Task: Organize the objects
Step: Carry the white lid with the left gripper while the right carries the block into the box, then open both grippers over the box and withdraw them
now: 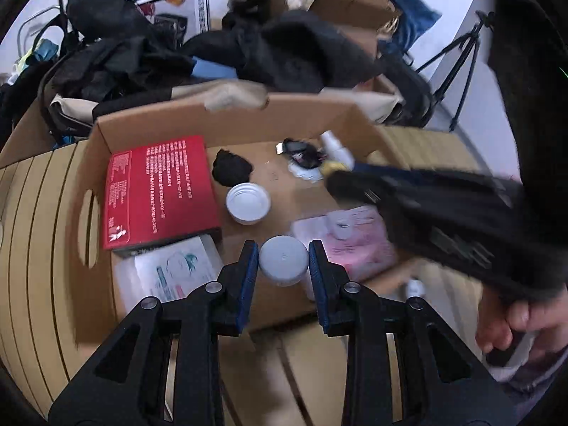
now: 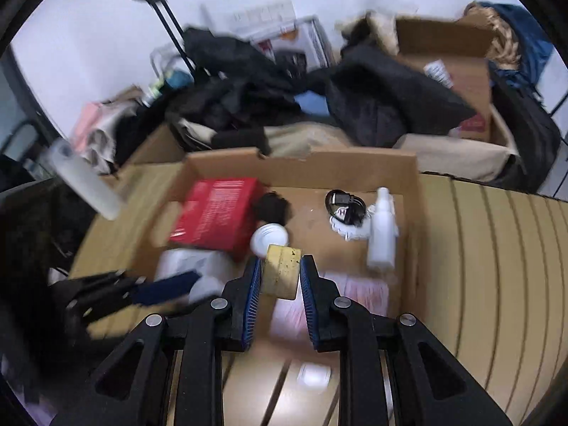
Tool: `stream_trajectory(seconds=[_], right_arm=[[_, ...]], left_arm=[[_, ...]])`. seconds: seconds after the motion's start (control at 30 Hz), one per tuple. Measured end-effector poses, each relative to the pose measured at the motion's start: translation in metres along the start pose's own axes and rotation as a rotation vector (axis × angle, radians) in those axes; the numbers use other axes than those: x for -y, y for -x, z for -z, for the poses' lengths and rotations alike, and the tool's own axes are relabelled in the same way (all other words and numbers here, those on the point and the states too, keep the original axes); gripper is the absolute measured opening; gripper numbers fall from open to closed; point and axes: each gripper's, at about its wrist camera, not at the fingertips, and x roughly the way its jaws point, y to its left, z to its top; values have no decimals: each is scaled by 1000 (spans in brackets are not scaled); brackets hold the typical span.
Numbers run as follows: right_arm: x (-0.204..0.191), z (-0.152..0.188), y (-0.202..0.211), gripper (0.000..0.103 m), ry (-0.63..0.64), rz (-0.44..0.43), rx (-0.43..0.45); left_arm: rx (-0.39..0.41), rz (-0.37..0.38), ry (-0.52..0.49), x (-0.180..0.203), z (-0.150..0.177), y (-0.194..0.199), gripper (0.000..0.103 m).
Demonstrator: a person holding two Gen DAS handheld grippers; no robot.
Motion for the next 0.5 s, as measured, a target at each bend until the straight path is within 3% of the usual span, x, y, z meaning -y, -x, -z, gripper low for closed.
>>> stream_trajectory(seconds=[0.07, 0.1, 0.13, 0.2, 0.27, 0.3, 0.4, 0.5], right_arm=[[7, -11, -29, 26, -6, 9, -43], [11, -17, -42, 26, -17, 10, -59], [14, -20, -48, 27, -26, 21, -67], [17, -23, -47, 30, -39, 15, -47], [18, -23, -35, 50, -46, 7, -29], [18, -22, -25, 55, -44, 2, -20], [16, -22, 21, 57, -25, 25, 22], [15, -23, 69, 57, -13, 71, 35]], left_arm=[[-11, 11, -10, -2, -1, -8, 34], [-7, 15, -6, -4, -1, -7, 54], [3, 8, 4, -6, -2, -4, 66], [50, -4, 15, -9, -1, 12, 67], [65, -23, 1, -9, -6, 31, 75], [71, -36, 6, -9, -10, 41, 82], [119, -82, 23, -10, -19, 85, 100], [131, -198, 10, -2, -29, 130, 103]])
